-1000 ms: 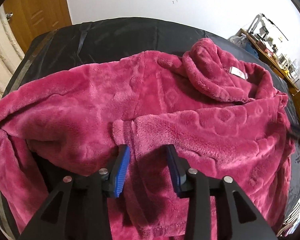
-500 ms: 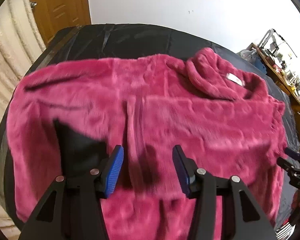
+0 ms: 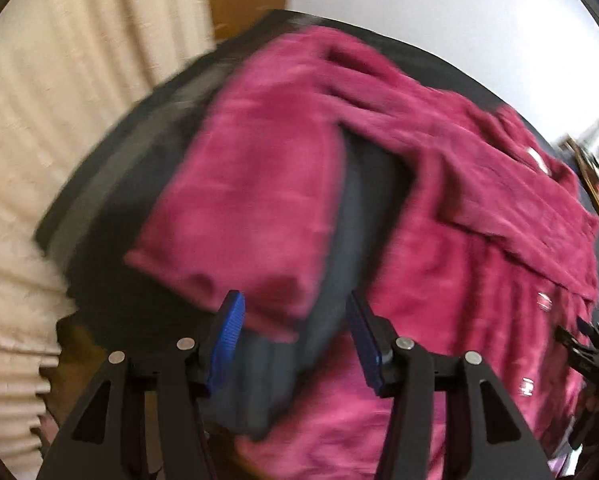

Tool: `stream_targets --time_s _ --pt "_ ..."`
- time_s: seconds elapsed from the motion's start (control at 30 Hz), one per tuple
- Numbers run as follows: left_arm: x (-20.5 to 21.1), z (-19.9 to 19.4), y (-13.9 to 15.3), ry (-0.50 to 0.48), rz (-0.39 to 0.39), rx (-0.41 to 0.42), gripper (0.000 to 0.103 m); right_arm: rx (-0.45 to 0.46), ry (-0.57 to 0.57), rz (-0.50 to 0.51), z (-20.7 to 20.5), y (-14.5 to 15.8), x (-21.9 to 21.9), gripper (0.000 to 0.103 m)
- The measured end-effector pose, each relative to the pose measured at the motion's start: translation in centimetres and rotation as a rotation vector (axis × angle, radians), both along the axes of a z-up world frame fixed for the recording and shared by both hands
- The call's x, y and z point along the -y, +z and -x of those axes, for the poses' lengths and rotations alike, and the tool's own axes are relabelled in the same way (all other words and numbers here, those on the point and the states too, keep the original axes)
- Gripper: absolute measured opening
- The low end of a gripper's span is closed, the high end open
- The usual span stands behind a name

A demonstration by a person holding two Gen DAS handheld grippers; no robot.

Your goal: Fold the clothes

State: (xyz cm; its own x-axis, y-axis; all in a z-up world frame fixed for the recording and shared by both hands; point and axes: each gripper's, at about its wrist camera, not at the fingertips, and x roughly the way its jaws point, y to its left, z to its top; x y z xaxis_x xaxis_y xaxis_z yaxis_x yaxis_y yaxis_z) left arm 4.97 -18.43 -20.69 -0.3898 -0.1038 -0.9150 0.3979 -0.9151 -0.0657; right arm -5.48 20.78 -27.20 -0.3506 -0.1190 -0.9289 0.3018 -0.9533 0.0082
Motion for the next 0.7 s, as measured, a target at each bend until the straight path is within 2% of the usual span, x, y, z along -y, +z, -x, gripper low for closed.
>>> stream_targets --time_s 0.17,0.23,0.4,0.7 --pt "6.6 -1.6 -0.3 0.086 0.006 -0.069 0.057 0.033 -0.057 -0.031 0.8 0.0 0.1 0.084" --pt "8.7 -1.5 -1.3 0.082 0.014 -0.055 0.057 0.035 -0.092 -0.037 0.3 0.2 0.4 0.084" --pt "11.5 -0.7 -3.4 -0.01 -0.006 -0.042 0.057 0.031 -0.18 -0.052 -1.6 1.1 1.5 0.084" --pt "10.9 2.0 -4.9 -0.214 -0.074 -0.043 0.057 0.026 -0.335 -0.072 -5.0 2.6 3.4 0.084"
